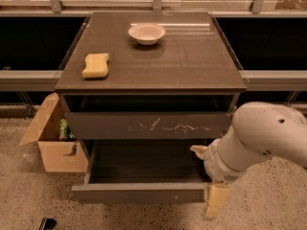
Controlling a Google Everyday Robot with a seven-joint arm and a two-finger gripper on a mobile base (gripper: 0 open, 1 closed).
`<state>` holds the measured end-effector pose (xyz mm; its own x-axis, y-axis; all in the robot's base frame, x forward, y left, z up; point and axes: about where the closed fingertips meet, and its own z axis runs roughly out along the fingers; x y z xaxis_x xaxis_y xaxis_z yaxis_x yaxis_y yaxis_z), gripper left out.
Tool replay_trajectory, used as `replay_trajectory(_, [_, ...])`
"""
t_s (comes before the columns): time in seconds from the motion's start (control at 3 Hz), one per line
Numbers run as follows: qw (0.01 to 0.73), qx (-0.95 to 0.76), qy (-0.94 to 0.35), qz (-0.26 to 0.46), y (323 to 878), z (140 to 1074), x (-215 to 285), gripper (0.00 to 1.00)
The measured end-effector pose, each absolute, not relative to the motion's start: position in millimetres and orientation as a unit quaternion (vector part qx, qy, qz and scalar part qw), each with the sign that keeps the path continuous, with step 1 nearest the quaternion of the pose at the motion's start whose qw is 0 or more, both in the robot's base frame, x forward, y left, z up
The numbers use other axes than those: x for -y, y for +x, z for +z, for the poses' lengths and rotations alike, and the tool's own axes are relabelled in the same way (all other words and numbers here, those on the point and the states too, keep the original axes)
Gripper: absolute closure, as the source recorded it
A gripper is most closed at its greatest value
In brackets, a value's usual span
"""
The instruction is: Close middle drawer
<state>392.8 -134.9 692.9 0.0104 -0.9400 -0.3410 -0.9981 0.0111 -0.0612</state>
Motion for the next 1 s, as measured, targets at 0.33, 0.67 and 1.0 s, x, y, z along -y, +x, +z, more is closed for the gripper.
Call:
replay_trajectory(0.33, [0.146,-0.686,-0.701,0.132,386,639,120,0.0])
replay_trajectory(0.67, [0.145,-0.681,-0.7,0.159,384,594,111,0.18])
replay_trajectory(1.0, [0.139,-0.683,-0.691,0.19,384,554,106,0.41])
